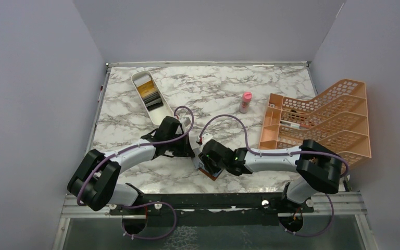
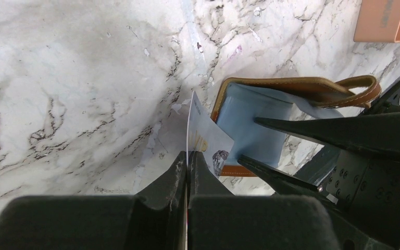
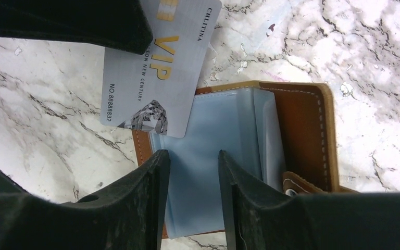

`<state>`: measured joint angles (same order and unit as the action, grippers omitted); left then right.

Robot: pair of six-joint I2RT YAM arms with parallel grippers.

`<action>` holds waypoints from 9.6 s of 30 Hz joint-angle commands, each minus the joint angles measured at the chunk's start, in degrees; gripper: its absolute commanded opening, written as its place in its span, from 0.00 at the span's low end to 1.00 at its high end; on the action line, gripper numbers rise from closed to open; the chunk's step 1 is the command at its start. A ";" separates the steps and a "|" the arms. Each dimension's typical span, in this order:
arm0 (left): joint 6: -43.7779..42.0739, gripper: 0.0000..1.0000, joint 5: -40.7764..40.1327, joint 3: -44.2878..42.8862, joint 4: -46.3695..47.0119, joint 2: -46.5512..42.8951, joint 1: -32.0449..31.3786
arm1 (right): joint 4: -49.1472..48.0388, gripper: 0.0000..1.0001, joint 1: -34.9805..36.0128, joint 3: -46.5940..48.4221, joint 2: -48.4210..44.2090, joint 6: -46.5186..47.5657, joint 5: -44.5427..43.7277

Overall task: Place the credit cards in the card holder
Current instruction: Open the card holder at the center of the board, then insert the credit card into the card holder.

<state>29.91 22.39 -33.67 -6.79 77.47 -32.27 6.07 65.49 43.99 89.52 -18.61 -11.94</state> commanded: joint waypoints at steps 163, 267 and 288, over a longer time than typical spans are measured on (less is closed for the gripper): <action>2.11 0.00 14.01 0.07 9.47 11.45 -1.83 | 0.70 0.32 -10.26 -19.86 -22.96 -36.39 -0.67; 14.16 0.03 2.61 -5.15 6.50 19.65 -8.31 | 2.82 0.31 -10.26 -19.64 -19.59 -31.72 0.42; 15.21 0.46 -3.34 -2.03 8.37 7.66 -8.33 | 0.57 0.30 -10.21 -21.28 -19.28 -33.17 2.21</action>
<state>45.80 22.61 -36.99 2.57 87.77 -40.77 5.50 55.16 24.73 69.30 -50.98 -12.12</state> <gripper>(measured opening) 0.444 0.298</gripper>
